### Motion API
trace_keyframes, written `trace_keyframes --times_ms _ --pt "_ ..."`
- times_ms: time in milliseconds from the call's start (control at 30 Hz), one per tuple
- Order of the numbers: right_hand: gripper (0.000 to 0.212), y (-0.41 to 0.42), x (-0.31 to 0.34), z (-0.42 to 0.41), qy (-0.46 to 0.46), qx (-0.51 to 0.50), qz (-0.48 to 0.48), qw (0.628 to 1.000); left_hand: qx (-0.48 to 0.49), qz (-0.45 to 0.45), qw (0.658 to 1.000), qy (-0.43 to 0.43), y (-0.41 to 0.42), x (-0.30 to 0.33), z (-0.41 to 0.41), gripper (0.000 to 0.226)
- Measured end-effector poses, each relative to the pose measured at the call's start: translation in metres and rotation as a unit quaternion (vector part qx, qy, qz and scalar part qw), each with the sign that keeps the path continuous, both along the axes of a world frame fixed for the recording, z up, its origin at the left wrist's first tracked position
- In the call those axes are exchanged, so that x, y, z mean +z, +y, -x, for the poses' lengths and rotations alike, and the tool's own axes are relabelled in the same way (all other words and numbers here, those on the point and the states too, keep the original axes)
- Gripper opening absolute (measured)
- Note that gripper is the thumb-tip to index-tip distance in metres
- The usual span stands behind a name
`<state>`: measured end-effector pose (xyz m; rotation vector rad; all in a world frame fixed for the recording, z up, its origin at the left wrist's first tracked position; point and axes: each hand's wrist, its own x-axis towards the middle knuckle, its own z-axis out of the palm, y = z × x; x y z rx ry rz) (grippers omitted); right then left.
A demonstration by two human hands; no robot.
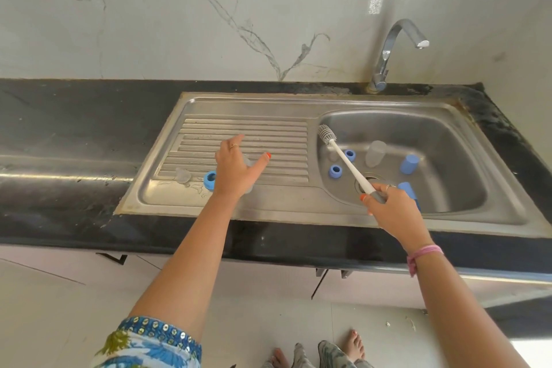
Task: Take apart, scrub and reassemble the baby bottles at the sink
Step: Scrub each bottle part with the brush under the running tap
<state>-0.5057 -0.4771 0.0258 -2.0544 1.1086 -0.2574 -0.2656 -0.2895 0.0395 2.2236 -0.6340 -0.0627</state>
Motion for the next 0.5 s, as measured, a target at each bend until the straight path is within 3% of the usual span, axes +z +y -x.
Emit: trace_keyframes --times_ms 400,500 --pt "0.025 -0.075 -0.008 0.054 -0.009 -0.058 -0.028 0.998 -0.106 -0.039 0.987 -0.116 -0.103 0.02 0.05 0.049" --pt "0.024 -0.108 -0.013 0.07 -0.008 -0.061 -0.043 0.997 -0.152 -0.061 0.984 -0.076 -0.142 0.011 0.073 0.049"
